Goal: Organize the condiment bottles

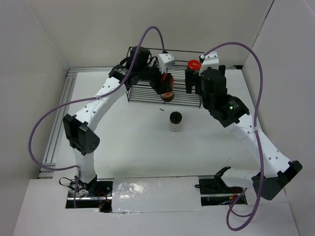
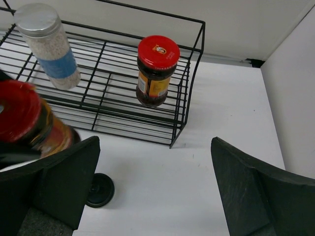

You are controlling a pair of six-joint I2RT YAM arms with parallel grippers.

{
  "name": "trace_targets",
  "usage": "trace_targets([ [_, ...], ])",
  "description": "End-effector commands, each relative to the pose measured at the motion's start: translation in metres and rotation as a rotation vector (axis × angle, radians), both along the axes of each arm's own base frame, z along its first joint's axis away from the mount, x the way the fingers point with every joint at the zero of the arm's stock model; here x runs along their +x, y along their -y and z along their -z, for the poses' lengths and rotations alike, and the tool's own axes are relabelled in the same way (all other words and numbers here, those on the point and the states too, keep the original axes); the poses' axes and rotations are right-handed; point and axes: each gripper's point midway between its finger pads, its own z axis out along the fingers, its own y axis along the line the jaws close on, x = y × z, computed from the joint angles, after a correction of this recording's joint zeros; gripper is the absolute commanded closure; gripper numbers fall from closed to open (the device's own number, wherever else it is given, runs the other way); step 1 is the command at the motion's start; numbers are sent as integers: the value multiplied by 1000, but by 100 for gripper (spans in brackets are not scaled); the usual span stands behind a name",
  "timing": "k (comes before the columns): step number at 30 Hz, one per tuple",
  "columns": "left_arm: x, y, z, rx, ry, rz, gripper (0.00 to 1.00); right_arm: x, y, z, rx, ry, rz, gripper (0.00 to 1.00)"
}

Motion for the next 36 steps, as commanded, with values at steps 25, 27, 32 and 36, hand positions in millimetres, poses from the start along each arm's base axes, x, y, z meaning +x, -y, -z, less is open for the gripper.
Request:
trace_targets([
  [25, 95, 55, -114, -248, 412, -240, 100, -16, 36, 71, 85, -94, 133, 0],
  [27, 104, 56, -112, -247, 436, -258, 100, -13, 33, 74, 80, -102, 119, 0],
  [32, 122, 62, -106, -255, 497, -279, 100, -6, 30, 85, 48, -140, 114, 0],
  [36, 131, 66, -96, -261, 500, -284, 100, -8, 33, 92, 33, -164, 127, 0],
])
